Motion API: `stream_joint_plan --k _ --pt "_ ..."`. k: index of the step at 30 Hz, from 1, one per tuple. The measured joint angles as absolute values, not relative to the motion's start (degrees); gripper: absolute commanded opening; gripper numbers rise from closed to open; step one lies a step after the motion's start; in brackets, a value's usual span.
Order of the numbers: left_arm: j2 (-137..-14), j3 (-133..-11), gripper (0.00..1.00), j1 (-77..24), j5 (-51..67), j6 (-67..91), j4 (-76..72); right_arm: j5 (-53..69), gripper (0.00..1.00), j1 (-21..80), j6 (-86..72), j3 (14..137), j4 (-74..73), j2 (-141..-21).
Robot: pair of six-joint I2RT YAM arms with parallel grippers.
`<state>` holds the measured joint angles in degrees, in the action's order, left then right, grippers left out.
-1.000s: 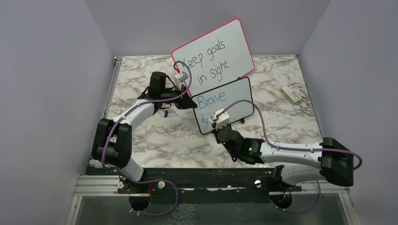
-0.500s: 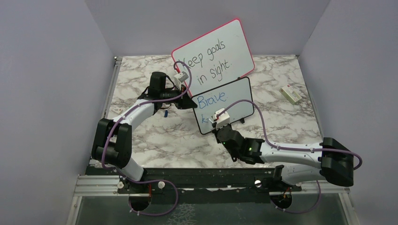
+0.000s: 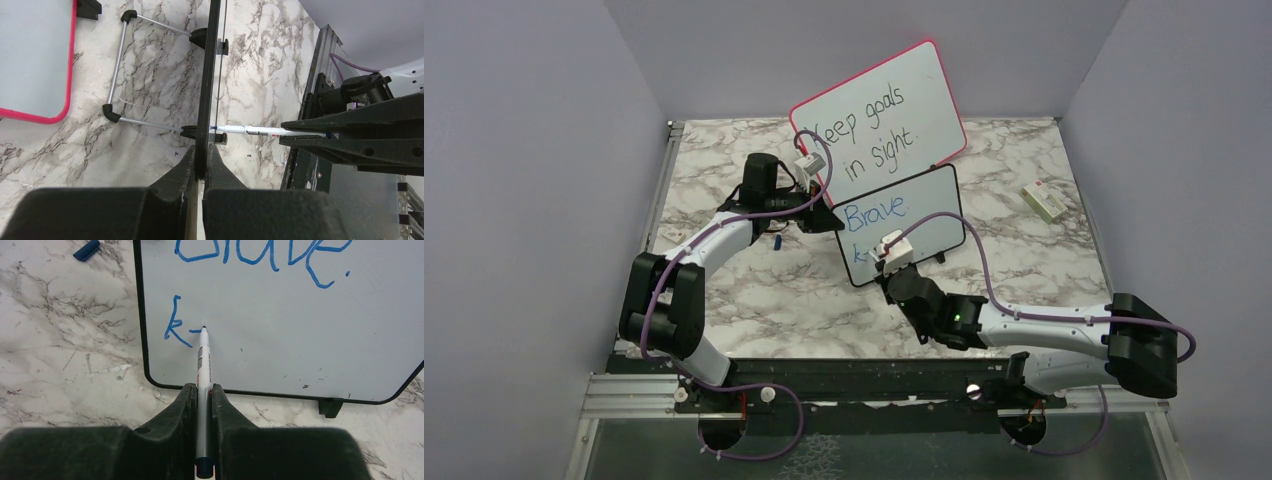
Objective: Write a sentence on the whiteboard
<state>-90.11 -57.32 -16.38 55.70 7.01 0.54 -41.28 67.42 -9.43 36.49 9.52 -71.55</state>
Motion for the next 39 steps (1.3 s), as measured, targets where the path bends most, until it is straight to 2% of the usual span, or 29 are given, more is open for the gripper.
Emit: stream_joint_plan --k 39 --pt "-90.11 -57.32 0.00 -16.38 55.70 7.03 0.51 -37.36 0.01 67.13 -11.62 36.51 7.16 -71.31"
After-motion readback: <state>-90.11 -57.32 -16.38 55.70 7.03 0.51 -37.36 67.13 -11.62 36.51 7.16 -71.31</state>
